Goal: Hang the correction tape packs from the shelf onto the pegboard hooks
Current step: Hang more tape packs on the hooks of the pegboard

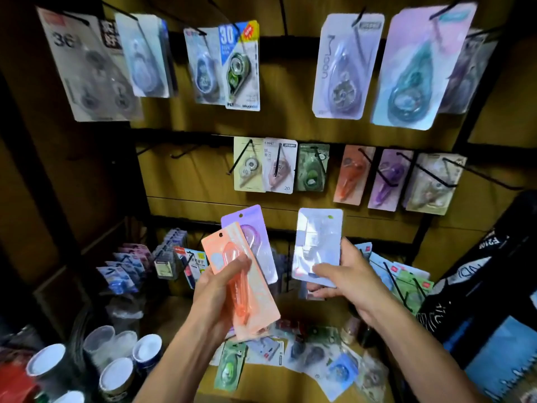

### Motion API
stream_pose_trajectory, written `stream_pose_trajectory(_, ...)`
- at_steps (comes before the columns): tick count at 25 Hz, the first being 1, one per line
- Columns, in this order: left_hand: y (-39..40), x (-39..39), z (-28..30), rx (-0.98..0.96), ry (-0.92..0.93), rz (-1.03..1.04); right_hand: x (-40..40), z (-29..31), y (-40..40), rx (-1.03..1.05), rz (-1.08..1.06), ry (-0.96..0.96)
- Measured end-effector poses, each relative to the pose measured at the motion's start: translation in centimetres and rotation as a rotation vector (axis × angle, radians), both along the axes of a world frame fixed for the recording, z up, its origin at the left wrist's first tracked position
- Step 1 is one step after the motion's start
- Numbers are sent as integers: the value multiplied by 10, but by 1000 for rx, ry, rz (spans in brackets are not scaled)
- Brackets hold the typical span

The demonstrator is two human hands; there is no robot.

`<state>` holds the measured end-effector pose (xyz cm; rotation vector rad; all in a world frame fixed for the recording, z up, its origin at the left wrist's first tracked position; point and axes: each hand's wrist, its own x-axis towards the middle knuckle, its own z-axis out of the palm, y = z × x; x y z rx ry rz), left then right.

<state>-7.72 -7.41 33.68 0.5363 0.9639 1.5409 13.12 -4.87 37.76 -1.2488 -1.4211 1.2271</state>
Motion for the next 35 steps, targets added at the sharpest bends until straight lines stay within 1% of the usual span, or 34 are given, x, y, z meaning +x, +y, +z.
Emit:
stream_pose_trajectory(1,1,0,1,-13,17,10,4,5,5,45,-8,-132)
stream_pose_trajectory(2,3,-2,2,-19,37,26,8,11,9,107,-35,-222)
stream_pose_trajectory(3,5,-3,2,-29,58,43,12,18,12,165,-59,-236)
stream_pose_trajectory(6,7,-6,3,-55,138,68,14,38,15,238,-36,-77)
stream_pose_trajectory(9,6,-9,4,-42,179,57,-3,46,20,228,-14,21)
stream_pose_trajectory(12,4,-14,4,2,195,23,-30,47,29,236,47,-4)
stream_pose_trajectory(15,0,-22,4,55,285,-41,-61,50,37,250,92,-25)
stream_pose_trajectory(17,0,-31,4,31,362,18,-84,49,40,257,105,21)
stream_pose_trajectory(19,2,-40,5,-19,407,132,-107,49,40,220,102,133)
stream_pose_trajectory(21,4,-47,10,-36,356,207,-125,47,39,144,116,255)
stream_pose_trajectory(23,4,-56,14,-29,293,272,-140,40,35,55,186,322)
stream_pose_trajectory(24,4,-61,15,-15,271,294,-147,34,33,41,225,305)
stream_pose_trajectory(27,3,-76,19,32,210,310,-162,16,29,68,254,75)
stream_pose_trajectory(28,3,-80,17,33,202,321,-165,14,29,71,260,15)
stream_pose_trajectory(29,4,-87,15,22,192,336,-170,14,31,73,276,-7)
stream_pose_trajectory(35,8,-127,2,-31,160,431,-204,40,44,165,277,175)
